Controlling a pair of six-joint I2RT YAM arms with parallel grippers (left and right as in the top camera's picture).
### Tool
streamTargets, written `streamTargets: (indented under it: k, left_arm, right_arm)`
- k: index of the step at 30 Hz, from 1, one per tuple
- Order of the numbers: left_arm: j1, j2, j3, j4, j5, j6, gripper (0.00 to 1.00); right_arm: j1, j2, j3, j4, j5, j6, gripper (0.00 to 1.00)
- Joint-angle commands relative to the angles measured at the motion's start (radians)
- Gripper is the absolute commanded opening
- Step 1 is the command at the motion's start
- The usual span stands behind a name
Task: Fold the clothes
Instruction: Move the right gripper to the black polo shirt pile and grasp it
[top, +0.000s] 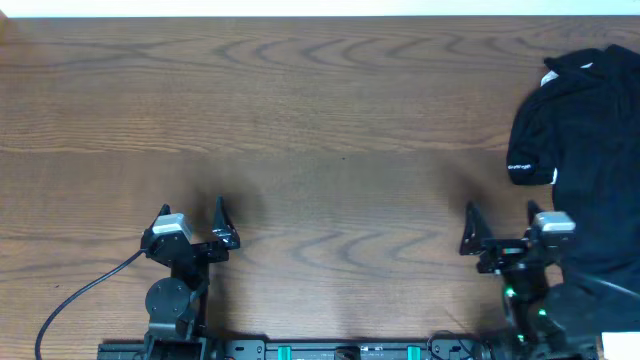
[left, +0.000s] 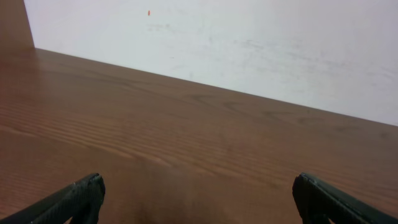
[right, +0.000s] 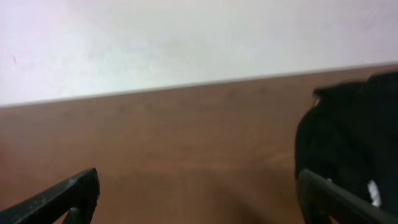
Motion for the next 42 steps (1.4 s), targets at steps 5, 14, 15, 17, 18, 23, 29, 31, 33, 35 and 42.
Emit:
streamTargets:
  k: [5,14,15,17,18,23,29,31,33,35,42]
  left_arm:
    - [-0.005,-0.006,-0.02,-0.038,-0.012,0.014,0.98]
    - [-0.005,-0.006,-0.02,-0.038,-0.012,0.014,0.98]
    - [-0.005,-0.006,-0.02,-0.038,-0.012,0.014,0.98]
    - [-0.005,-0.006,-0.02,-0.038,-0.012,0.014,0.98]
    - [-0.005,-0.006,-0.02,-0.038,-0.012,0.014,0.98]
    - [-0.005,-0.006,-0.02,-0.038,-0.012,0.014,0.98]
    - [-0.005,-0.006,-0.02,-0.038,-0.012,0.014,0.98]
    - [-0.005,-0.006,-0.02,-0.038,-0.012,0.014,0.98]
    - [-0.005,-0.006,-0.02,-0.038,-0.012,0.014,0.98]
    - [-0.005,-0.006,-0.02,-0.038,-0.012,0.014,0.98]
    - [-0.005,-0.006,-0.02,-0.038,-0.012,0.014,0.98]
  right_arm:
    - [0.01,0.352,0.365,-0.15,0.036,-0.004,0.99]
    - [-0.032,0.93,0.887,-0.489,0.113,-0.083,0.99]
    - [-0.05,0.984,0.933,-0.519,0.106,-0.083,0.99]
    - [-0.096,1.105,1.03,-0.587,0.094,-0.084,0.99]
    - [-0.119,1.162,1.073,-0.618,0.095,-0.085,0.99]
    - [-0.201,1.343,1.189,-0.646,0.126,-0.213,0.99]
    - [-0.266,1.452,1.19,-0.621,0.123,-0.259,0.59]
    - [-0.283,1.49,1.19,-0.619,0.111,-0.259,0.6]
    - [-0.298,1.535,1.19,-0.607,0.068,-0.266,0.54]
    - [-0.305,1.582,1.19,-0.592,0.006,-0.312,0.47]
    - [-0.306,1.757,1.19,-0.558,-0.077,-0.375,0.43]
